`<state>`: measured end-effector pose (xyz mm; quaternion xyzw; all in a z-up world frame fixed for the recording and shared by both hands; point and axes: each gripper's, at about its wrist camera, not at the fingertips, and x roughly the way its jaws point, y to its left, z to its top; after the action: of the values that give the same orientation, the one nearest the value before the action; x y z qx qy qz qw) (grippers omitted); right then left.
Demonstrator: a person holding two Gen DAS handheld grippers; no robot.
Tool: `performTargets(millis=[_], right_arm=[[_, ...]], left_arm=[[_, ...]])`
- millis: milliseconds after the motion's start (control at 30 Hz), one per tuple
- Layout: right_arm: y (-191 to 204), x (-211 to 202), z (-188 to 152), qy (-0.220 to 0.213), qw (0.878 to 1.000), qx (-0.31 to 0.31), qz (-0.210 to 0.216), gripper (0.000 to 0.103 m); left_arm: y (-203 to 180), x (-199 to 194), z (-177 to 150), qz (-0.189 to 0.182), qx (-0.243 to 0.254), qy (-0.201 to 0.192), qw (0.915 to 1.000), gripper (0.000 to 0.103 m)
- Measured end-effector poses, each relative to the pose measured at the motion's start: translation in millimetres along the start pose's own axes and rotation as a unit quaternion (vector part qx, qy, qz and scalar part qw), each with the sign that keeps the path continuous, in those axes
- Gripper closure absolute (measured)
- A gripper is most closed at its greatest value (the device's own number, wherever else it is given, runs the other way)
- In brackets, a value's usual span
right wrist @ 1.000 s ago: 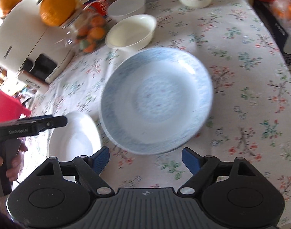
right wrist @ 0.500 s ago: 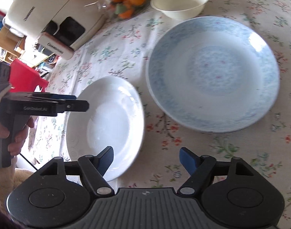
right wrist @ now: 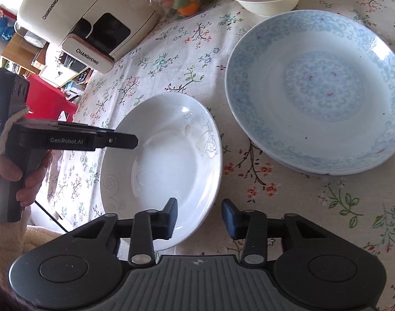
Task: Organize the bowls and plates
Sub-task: 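Reach both grippers to the white rose-print plate and grasp its rim, then lift the white rose-print plate with both grippers and carry it over the blue plates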
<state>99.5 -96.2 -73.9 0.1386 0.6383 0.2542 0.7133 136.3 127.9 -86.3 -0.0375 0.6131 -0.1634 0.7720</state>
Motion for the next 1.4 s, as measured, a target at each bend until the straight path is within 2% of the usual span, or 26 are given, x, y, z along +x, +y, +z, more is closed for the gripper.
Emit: performTargets(millis=[133,400,733,967,1167,1400], right_arm=[[3.9,2.6,-1.3,0.001,1.0,-0.011,-0.006,0.077],[11.8,-3.4,-1.7,-0.012,0.999,-0.03,-0.016,0.078],[9.8,-11.5,0.2,-0.027,0.999,-0.02,-0.012,0.079],[5.3,-18.2,2.5,-0.038,0.999,-0.007,-0.009,0.09],[1.2,-33.2,5.6,-0.061,0.998,0.009,0.003,0.09],[-13.6,-58.8,16.4,-0.098,0.994,0.036,0.02,0.091]], left_arm=[[2.2,0.1,0.4,0.003,-0.003,-0.001,1.0,0.084],[2.1,-0.9,2.8,0.0,-0.014,-0.012,0.9998,0.084],[3.6,-11.4,2.7,-0.013,-0.028,-0.041,0.9986,0.084],[3.0,-20.0,6.1,-0.018,-0.045,-0.07,0.9963,0.087],[0.2,-25.5,9.4,-0.027,-0.049,-0.091,0.9942,0.087],[-6.2,-32.0,15.3,-0.057,-0.057,-0.12,0.9894,0.09]])
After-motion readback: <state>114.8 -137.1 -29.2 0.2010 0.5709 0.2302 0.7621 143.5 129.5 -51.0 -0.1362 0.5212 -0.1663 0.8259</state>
